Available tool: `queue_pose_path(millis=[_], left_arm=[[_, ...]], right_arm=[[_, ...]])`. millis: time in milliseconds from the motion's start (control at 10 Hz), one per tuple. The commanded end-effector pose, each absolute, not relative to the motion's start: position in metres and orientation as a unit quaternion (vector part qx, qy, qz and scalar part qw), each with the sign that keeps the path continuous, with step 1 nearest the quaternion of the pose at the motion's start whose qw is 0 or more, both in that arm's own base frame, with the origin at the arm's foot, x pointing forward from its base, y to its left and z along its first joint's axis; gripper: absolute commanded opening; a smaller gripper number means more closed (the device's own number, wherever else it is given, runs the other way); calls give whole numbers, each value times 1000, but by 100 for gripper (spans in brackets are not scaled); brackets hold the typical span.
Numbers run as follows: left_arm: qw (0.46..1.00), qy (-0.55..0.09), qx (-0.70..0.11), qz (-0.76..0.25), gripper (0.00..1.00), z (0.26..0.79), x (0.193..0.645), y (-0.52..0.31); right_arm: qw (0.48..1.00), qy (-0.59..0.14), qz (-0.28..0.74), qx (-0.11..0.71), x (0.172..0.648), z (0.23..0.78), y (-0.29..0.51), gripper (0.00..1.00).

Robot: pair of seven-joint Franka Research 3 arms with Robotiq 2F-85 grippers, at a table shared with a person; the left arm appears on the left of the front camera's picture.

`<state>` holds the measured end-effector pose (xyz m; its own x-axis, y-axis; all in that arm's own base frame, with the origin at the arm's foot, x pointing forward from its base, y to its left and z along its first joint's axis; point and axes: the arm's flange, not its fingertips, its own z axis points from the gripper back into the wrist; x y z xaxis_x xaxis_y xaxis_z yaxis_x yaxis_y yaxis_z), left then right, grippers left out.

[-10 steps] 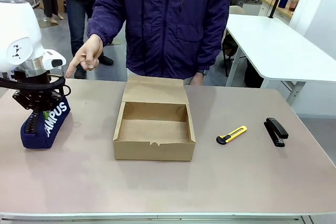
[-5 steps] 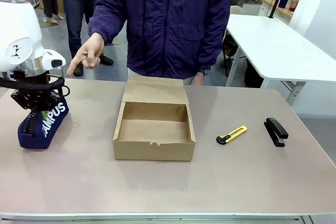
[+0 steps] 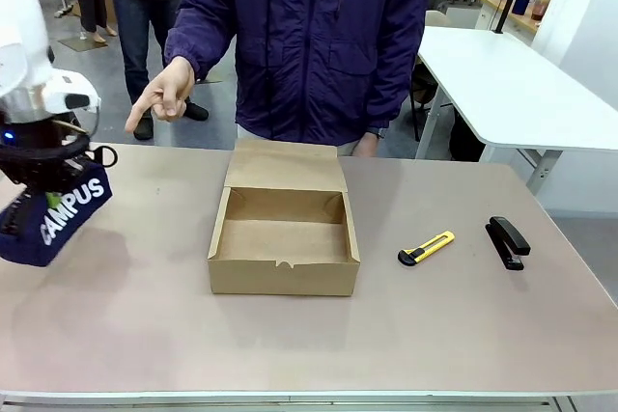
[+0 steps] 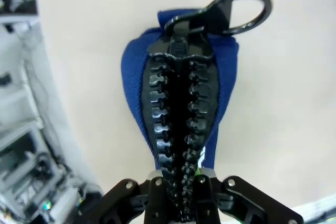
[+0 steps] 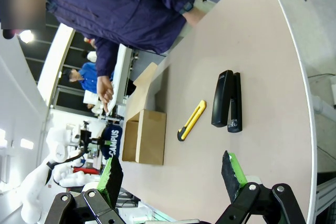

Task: Pack the item into the box.
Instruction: Pick up the item indicated by the person and place it inside the Mailer Box.

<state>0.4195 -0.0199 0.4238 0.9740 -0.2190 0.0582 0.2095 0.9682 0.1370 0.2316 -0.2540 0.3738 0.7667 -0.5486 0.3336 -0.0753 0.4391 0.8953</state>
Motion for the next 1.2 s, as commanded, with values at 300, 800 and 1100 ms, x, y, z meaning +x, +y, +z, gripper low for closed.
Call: queue_pose_path(millis=[300, 800, 1100], left_arm=[[951, -126, -29, -282, 0, 497, 363, 8], [863, -246, -35, -440, 0, 549, 369, -91], [813, -247, 44, -525, 0, 556, 374, -204]], right_arm=[[785, -322, -143, 510, 235, 375, -255, 100], [785, -322, -143, 510, 235, 375, -255, 100], [785, -322, -143, 510, 235, 375, -255, 100]])
